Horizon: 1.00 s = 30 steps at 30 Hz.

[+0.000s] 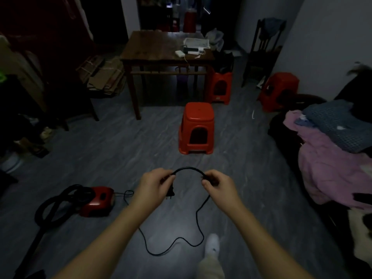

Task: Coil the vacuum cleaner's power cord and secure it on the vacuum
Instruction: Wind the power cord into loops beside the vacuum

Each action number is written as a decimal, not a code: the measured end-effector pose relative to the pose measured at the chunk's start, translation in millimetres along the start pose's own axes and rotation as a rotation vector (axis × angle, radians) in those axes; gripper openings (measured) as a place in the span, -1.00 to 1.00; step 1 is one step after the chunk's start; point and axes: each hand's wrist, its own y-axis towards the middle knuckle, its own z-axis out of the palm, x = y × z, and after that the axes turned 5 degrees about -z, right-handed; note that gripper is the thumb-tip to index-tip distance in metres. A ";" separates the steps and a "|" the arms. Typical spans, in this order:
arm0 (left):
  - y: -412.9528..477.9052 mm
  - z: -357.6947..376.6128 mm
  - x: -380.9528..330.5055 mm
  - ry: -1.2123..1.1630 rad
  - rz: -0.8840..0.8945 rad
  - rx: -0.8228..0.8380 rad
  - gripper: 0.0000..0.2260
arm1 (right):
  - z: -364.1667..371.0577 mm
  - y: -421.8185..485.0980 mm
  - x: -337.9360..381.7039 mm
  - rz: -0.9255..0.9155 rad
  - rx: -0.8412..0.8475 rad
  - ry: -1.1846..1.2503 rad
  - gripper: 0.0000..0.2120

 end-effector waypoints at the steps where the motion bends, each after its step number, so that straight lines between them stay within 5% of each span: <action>1: 14.8 6.3 2.7 -0.033 -0.033 -0.020 -0.89 | 1.8 16.1 -13.6 0.020 0.029 0.004 -0.93; 9: 131.1 26.9 10.6 -0.229 -0.420 -0.112 -0.90 | -11.0 166.1 -57.5 0.057 0.149 0.160 -0.86; 14: 173.1 9.7 13.4 -0.209 -0.466 -0.246 -0.79 | -4.4 272.0 -22.5 -0.073 0.227 0.222 -0.89; 19: 201.2 -23.1 36.3 -0.236 -0.557 -0.417 -0.73 | 43.2 345.2 18.9 -0.191 0.401 0.266 -0.90; 30: 251.5 -57.6 149.6 -0.179 -0.791 -0.657 -0.94 | 161.1 446.3 56.6 -0.292 0.644 0.205 -0.92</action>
